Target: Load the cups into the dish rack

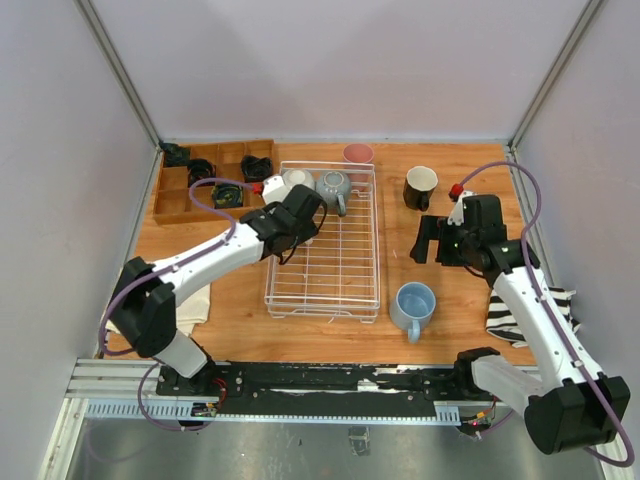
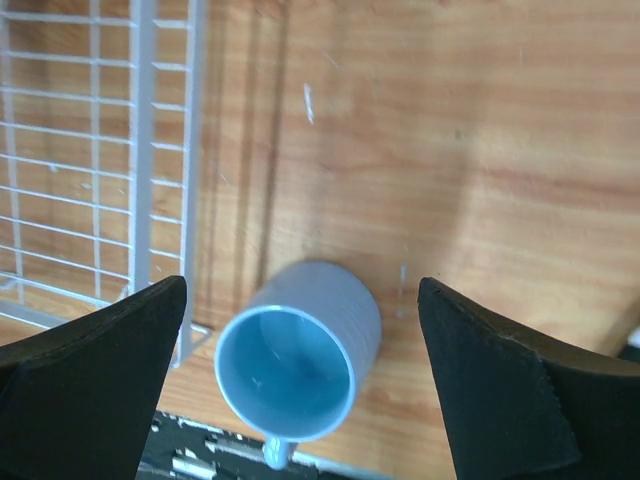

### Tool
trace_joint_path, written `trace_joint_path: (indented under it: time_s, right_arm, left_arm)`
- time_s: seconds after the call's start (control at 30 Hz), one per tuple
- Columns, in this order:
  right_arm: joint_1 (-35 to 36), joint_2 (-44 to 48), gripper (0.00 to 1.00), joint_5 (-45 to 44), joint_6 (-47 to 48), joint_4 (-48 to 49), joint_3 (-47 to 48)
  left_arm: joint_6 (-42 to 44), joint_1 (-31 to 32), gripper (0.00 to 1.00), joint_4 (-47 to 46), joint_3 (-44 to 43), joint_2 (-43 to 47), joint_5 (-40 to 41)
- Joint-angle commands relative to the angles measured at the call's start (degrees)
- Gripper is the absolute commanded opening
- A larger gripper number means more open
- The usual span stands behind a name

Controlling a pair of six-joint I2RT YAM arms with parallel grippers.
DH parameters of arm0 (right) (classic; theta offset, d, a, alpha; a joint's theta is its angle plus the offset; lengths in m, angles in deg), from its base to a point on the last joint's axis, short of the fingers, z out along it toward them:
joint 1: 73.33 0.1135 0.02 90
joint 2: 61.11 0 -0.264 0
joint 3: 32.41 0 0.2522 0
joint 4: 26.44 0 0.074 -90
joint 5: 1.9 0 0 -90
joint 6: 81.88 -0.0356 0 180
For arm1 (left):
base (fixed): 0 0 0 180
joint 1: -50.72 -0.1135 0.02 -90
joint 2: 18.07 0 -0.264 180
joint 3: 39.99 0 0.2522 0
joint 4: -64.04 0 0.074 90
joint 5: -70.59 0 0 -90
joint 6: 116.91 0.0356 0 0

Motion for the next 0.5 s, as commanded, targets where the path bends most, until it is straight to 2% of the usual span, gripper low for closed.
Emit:
trace_joint_path:
  time_s: [0.0,0.17,0.3,0.47]
  right_arm:
    - [-1.06,-1.06,1.00,-5.83,-1.87,-12.88,2.51]
    - [-1.08,0.94,0.96,-7.95,-3.91,-20.58,1.83]
    - [-1.07,3.52,0.92,-7.15,-6.16,-22.29,-1.03]
    - [-1.01,5.45,0.85,-6.47,-7.60,-22.71,-3.96]
  left_arm:
    - [2.62,0.61,0.50,-2.02,0.98,7.83,-0.50]
    - [7.96,0.61,0.53,-4.08,1.07,15.87,-2.84]
    - [12.40,0.61,0.59,-7.16,0.21,20.45,-9.90]
    - [14.83,0.53,0.60,-8.64,-1.94,21.75,-17.96]
